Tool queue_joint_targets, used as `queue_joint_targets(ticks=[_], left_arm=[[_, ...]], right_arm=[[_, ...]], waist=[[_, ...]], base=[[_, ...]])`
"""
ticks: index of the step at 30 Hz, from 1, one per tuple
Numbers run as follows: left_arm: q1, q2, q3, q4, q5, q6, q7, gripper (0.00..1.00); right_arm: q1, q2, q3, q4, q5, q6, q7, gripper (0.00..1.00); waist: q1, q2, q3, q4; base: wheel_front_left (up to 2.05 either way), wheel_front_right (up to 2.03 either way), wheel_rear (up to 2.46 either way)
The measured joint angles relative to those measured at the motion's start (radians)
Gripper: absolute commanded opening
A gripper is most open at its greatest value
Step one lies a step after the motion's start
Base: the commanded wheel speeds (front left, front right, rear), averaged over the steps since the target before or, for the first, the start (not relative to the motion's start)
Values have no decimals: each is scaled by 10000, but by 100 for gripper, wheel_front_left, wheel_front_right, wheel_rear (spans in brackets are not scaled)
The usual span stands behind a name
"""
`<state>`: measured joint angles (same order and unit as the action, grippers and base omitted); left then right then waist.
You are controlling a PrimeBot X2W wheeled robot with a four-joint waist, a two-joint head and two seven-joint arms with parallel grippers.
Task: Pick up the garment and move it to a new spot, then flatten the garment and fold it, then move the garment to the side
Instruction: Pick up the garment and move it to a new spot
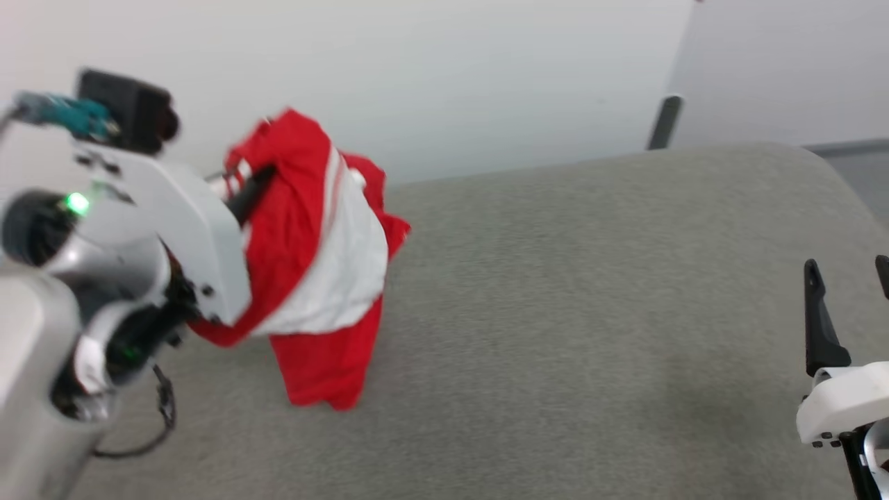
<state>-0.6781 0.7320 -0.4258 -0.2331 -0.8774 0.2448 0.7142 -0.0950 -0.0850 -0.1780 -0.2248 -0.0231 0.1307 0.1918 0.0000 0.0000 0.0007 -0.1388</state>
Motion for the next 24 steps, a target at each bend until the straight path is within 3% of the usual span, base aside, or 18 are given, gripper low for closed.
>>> queue_joint_targets(ticks=[6,13,18,24], left_arm=[[800,-385,-422,-343,-107,341,69,0],[1656,-943,-1016,336,-328,349,-61,0],[2080,-1409,-1406,1308,-510,71,-272,0],[2293,-1843,-1843,2621,-646,-554,-502,0]], right_arm=[[169,107,-198,121,2,0,-165,100],[261,255,-180,334,42,0,-349,100],[287,301,-105,466,44,0,-424,100],[260,318,71,623,46,0,-470,100]], waist=[[-1,0,68,-757],[0,0,301,-1353],[0,0,471,-1551],[0,0,509,-1608]], base=[[0,0,0],[0,0,0],[0,0,0],[0,0,0]])
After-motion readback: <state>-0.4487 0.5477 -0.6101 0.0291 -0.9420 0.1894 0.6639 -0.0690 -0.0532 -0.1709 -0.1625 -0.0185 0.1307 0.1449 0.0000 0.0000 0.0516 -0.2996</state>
